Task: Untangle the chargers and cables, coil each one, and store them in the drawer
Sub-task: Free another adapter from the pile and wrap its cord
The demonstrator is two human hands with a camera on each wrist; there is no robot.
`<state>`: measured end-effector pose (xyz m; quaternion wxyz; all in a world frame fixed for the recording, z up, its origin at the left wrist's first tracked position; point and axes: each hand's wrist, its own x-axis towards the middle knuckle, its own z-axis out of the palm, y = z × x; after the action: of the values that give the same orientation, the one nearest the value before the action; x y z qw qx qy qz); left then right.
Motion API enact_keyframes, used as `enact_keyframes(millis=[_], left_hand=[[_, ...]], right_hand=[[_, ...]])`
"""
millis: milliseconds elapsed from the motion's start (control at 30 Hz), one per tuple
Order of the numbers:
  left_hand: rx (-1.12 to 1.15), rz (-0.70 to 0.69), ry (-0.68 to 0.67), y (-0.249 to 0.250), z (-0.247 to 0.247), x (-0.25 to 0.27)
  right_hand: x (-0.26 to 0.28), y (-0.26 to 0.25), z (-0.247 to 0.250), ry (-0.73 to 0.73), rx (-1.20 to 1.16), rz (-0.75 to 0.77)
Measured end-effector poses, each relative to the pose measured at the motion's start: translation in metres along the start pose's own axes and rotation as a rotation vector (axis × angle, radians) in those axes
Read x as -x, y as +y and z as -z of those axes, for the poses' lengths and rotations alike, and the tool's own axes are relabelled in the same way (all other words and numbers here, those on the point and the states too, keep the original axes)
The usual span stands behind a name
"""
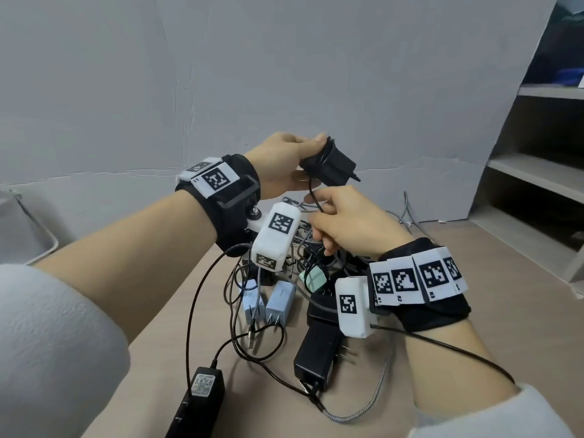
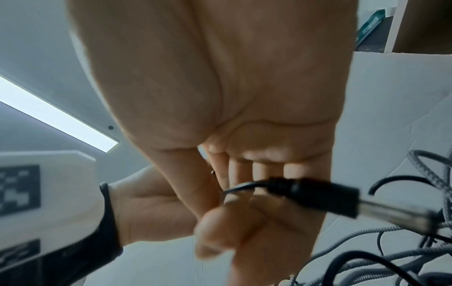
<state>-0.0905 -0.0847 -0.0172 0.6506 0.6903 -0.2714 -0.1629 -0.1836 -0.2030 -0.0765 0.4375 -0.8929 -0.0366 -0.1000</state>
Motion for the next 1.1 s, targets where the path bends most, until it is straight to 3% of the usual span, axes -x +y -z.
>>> enact_keyframes(millis=[167,333,433,533,633,867,1100], left_hand=[[-0.243,-0.097,0.109,-0.004,0.013,-0.006],[-0.425,-0.06,-0.094,-0.005,0.026,-0.002],[-0.463,-0.047,-0.173,-0.004,0.025,0.001],[-0.471,-0.046,-0.157,-0.005,0.021,0.002],[-0.409,-0.051,-0.133,-0.007,0.015,0.003],[-0.314,-0.133,-0.204,-0.007,0.013,0.004],[-0.355,-0.202,-0.228,-0.006,0.015,0.008]], right_hand=[[0.004,-0.003,0.007,0.017,-0.006,0.014],[-0.001,0.0,0.017,0.333,0.005,0.123],[-0.002,0.002,0.018,0.421,0.017,0.123],[-0.003,0.001,0.017,0.47,0.148,0.064],[-0.001,0.0,0.014,0.465,0.183,-0.002],[0.0,-0.006,0.012,0.388,-0.137,-0.094],[0.0,0.0,0.014,0.34,-0.085,-0.091]])
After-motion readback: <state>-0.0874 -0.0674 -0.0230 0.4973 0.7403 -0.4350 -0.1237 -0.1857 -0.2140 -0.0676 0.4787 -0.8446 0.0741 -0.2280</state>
